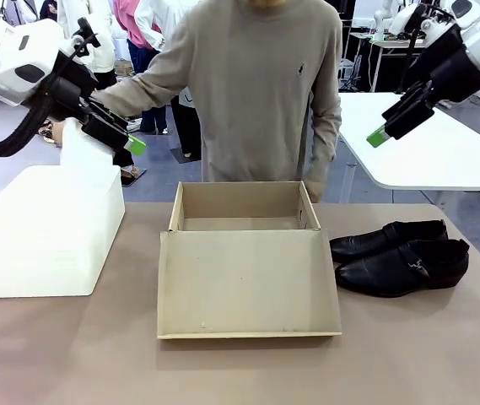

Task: Pack the shoes into the box.
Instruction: Place one shoe of the Shoes into the Shoes Box.

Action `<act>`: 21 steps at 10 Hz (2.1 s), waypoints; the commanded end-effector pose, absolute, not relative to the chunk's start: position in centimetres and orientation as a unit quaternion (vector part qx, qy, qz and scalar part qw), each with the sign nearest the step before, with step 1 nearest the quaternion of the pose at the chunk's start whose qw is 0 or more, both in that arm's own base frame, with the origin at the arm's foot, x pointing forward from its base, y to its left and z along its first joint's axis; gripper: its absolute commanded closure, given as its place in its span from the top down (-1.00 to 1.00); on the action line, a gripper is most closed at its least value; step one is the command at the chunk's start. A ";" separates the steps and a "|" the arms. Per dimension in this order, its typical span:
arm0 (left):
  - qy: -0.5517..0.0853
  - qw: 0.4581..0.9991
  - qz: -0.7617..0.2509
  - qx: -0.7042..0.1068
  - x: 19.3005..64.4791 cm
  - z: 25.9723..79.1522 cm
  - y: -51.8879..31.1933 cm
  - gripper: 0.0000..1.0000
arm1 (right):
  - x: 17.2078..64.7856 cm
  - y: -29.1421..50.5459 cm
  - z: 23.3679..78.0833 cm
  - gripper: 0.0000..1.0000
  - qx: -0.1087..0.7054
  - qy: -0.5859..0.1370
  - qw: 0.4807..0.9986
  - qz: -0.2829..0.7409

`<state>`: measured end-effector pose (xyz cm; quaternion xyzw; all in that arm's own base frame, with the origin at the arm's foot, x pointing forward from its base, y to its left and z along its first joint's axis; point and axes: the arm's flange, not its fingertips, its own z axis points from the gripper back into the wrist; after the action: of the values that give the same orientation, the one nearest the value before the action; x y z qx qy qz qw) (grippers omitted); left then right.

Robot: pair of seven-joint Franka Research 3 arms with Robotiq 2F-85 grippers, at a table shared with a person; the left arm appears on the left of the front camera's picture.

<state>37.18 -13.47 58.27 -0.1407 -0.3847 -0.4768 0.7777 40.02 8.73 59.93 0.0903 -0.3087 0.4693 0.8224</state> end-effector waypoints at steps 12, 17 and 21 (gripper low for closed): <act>-0.387 0.772 -0.481 -0.150 37.3 58.1 -13.3 1.00 | 44.0 6.4 60.5 1.00 0.025 -0.193 0.793 0.577; -0.387 0.772 -0.481 -0.150 37.3 58.1 -13.3 1.00 | 44.3 6.4 60.5 1.00 0.015 -0.190 0.797 0.573; -0.387 0.772 -0.481 -0.150 37.3 58.1 -13.3 1.00 | 46.0 3.1 59.4 1.00 -0.028 -0.161 0.752 0.639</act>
<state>37.17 -13.46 58.26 -0.1406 -0.3847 -0.4765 0.7779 44.93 4.27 59.74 -0.0106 -0.1733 0.6168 0.7677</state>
